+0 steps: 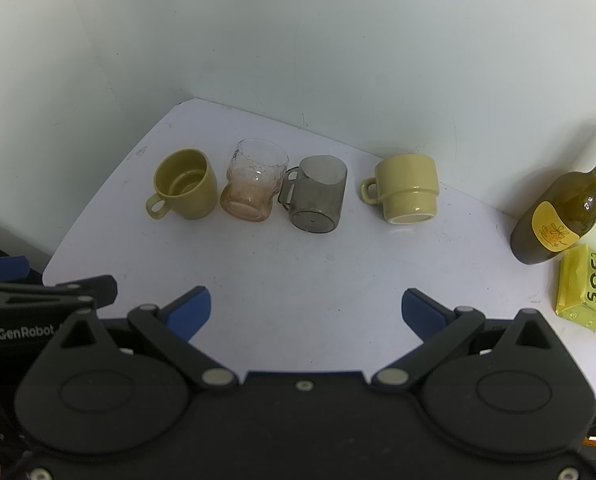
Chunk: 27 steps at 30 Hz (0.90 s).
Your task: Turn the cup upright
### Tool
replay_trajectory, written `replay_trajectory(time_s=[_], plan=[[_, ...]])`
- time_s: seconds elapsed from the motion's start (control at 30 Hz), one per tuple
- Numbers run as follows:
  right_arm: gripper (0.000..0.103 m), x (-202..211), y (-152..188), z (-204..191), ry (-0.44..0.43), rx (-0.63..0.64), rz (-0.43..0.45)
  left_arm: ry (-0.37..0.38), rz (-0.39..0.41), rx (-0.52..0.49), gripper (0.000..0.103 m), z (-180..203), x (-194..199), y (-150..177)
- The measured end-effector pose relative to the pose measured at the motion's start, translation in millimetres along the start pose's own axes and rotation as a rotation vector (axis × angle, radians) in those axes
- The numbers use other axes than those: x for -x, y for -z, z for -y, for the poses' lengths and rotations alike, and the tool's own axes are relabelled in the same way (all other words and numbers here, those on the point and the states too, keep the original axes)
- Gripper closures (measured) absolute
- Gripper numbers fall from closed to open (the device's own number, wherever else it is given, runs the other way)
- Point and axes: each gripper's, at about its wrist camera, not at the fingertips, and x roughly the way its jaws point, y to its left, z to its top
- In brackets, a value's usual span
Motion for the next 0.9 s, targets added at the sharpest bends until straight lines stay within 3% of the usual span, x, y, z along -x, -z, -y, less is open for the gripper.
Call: replay_trajectory(time_s=[0.9], plan=[[0.000, 1.4, 0.2, 0.8, 0.000, 0.002, 0.004, 0.004, -0.008, 0.000, 0.000, -1.9, -0.2, 0.1]])
